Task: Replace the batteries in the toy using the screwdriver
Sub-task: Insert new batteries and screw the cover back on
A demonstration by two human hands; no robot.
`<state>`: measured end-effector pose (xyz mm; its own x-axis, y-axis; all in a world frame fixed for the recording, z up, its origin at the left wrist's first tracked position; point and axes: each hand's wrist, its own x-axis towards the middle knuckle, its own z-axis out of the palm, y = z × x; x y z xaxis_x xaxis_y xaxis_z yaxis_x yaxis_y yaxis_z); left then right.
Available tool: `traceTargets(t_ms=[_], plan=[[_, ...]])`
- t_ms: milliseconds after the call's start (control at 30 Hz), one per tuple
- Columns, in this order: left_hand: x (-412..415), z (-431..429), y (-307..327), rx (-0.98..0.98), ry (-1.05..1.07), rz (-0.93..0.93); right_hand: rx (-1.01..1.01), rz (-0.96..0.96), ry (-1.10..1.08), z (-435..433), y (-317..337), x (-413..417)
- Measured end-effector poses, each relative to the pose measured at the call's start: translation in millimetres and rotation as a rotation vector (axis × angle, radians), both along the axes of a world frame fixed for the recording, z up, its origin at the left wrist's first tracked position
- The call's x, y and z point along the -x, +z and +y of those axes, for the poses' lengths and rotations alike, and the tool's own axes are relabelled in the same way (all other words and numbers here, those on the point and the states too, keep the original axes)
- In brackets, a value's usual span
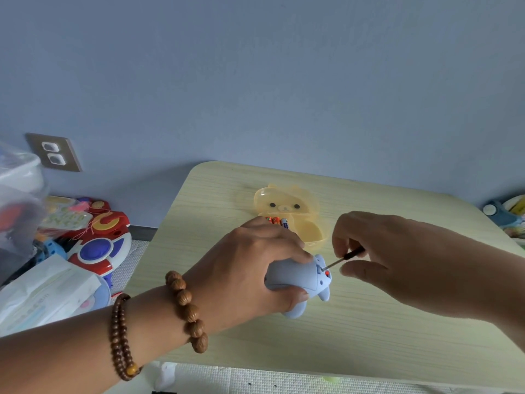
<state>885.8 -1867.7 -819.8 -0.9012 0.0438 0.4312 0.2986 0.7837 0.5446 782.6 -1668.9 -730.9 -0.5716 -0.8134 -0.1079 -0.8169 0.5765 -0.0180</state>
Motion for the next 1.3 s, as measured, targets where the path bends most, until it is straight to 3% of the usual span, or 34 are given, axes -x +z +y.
traceTargets(t_ms=[267,500,700,867,1000,1300], plan=[[-1.2,0.9,1.0,0.011,-0.005,0.0,0.001,0.109,-0.033,-8.0,-3.7,4.9],[-0.6,1.8,0.7,0.008,-0.008,-0.005,0.027,-0.089,-0.001,-0.8,1.9,4.9],[0.3,4.5,1.0,0.023,-0.003,0.017,-0.012,0.181,0.033,-10.4,-6.2,4.6],[0.9,3.6,1.6,0.006,-0.008,0.0,0.003,-0.032,0.0,-1.0,0.6,4.2],[0.5,3.7,0.9,0.003,0.004,-0.005,0.071,-0.077,0.078,-0.5,-3.7,14.1],[3.3,6.3,4.1,0.059,-0.012,0.003,0.039,0.088,0.029,1.1,-18.5,13.2]])
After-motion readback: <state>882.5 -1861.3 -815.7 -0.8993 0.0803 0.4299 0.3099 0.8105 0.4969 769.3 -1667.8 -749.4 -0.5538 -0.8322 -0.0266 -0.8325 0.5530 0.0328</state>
